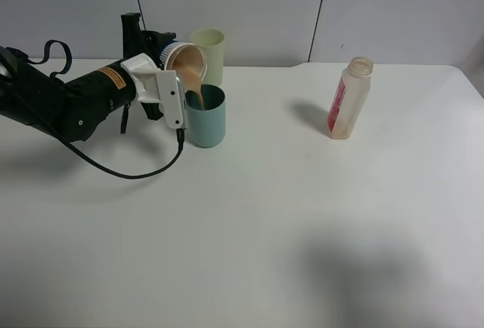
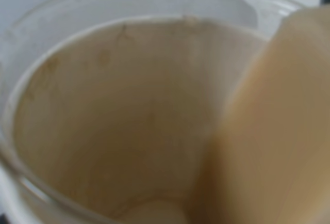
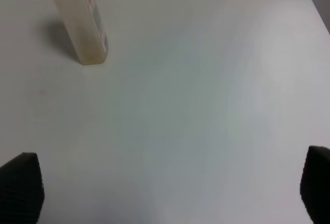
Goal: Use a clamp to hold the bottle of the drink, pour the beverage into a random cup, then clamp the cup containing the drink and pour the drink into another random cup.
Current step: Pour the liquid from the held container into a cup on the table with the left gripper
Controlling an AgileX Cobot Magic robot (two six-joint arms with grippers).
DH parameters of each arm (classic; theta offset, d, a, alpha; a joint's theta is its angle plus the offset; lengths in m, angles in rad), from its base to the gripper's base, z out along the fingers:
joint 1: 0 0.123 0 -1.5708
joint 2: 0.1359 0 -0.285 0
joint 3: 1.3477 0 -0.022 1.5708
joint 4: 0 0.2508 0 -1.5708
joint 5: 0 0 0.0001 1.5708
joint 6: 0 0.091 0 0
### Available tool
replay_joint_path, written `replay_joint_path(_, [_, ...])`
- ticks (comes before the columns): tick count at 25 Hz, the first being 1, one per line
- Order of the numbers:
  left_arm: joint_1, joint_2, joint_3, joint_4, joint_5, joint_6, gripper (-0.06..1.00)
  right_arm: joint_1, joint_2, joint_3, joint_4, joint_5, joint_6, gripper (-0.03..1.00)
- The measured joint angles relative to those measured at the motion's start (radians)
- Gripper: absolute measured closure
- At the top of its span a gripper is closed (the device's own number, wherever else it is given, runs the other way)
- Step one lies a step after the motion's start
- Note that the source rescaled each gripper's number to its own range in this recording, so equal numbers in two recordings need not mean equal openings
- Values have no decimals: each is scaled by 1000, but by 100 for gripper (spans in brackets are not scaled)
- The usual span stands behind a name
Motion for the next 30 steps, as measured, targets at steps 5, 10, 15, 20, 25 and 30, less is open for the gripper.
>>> replay_joint_path(5, [0,0,0,0,-35,30,94,0,0,0,0,0,0,-3])
replay_joint_path(10, [0,-1,0,-1,-52,36,94,0,0,0,0,0,0,-3])
replay_joint_path(15, [0,-1,0,-1,-53,40,94,0,0,0,0,0,0,-3])
replay_joint_path(20, [0,-1,0,-1,-72,51,94,0,0,0,0,0,0,-3])
replay_joint_path(25, [0,-1,0,-2,-79,69,94,0,0,0,0,0,0,-3])
replay_joint_path(30, [0,-1,0,-2,-81,70,94,0,0,0,0,0,0,-3])
